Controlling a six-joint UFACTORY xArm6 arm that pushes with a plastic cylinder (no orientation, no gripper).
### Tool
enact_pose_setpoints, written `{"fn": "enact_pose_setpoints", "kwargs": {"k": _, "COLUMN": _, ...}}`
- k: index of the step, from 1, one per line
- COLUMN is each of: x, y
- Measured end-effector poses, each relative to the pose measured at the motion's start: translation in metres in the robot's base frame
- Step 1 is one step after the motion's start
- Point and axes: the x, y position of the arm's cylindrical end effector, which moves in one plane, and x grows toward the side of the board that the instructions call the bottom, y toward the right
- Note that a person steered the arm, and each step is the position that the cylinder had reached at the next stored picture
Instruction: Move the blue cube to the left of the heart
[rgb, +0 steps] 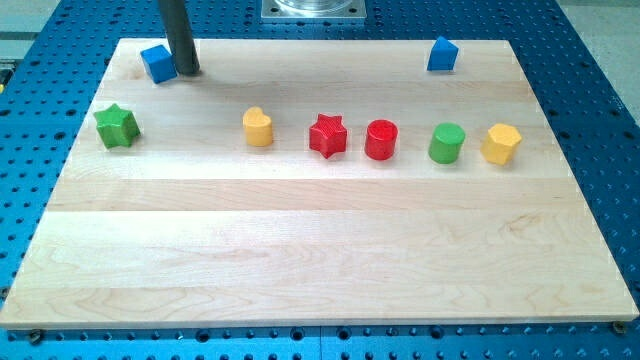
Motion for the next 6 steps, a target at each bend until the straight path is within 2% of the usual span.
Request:
{"fn": "enact_pose_setpoints", "kwargs": {"k": 1, "x": -0.050, "y": -0.026}}
{"fn": "enact_pose_setpoints", "kwargs": {"k": 2, "x": 0.022, "y": -0.039}}
{"fn": "enact_pose_setpoints", "kwargs": {"k": 3, "x": 0.075, "y": 0.043}}
{"fn": "enact_pose_setpoints", "kwargs": {"k": 4, "x": 0.072, "y": 0.052}}
{"fn": "enact_pose_setpoints", "kwargs": {"k": 5, "x": 0.093, "y": 0.026}}
{"fn": "enact_pose_setpoints", "kwargs": {"k": 6, "x": 0.120, "y": 0.035}}
